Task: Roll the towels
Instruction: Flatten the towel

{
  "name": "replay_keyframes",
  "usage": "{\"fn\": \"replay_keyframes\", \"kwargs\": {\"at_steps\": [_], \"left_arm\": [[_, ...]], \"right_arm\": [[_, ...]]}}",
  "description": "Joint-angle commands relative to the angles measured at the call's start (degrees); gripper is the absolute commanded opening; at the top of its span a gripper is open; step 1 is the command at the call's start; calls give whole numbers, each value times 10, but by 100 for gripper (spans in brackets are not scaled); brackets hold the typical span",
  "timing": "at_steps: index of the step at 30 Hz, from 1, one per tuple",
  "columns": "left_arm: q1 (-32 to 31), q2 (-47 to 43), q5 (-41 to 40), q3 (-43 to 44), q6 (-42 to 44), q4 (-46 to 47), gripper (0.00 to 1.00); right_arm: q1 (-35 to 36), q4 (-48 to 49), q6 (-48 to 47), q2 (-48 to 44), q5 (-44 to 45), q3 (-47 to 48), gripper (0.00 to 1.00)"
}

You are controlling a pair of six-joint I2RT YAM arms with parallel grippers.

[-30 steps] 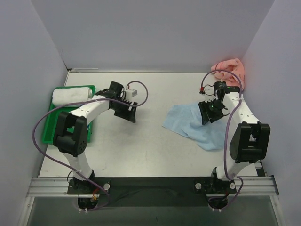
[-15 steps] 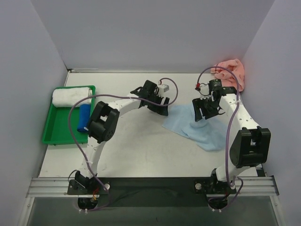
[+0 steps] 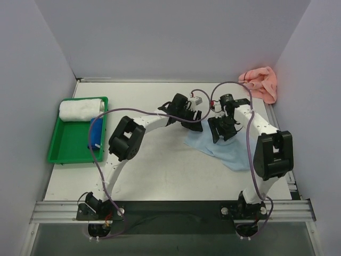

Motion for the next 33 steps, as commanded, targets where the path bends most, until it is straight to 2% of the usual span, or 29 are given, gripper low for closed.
{"fn": "replay_keyframes", "kwargs": {"at_steps": [1,4,5,7,8,9,11,12,18,23,28,29,33], "left_arm": [[-3,27,7,8,-16,-7,69],[-3,33,-1,4,-19,-11,54],[-2,35,-3,5,-18,-15,45],[1,34,-4,-6,-20,-17,33],[5,30,-3,-13,-21,-13,28],[8,23,0,-23,-24,-7,16],[14,13,8,-50,-27,2,3],[20,3,11,-56,-28,2,0],[58,-79,33,-153,-31,36,0],[116,-154,36,-239,-20,20,0],[186,-259,13,-299,51,-78,0],[218,-284,8,-306,82,-99,0],[298,-335,-25,-337,180,-232,0]], "right_arm": [[4,-14,39,30,47,20,54],[9,-12,48,61,62,32,49],[8,-13,50,73,63,36,39],[5,-12,56,76,69,37,27],[4,-12,56,69,72,36,16],[4,-12,55,63,73,35,10],[0,-13,53,51,74,34,1],[-3,-12,52,36,71,33,0],[-23,-31,28,-59,3,31,0],[-53,-60,-2,-140,-31,24,0],[-112,-94,-60,-178,-38,5,0],[-142,-97,-74,-185,-32,-13,0],[-210,-102,-151,-194,-19,-65,0]]}}
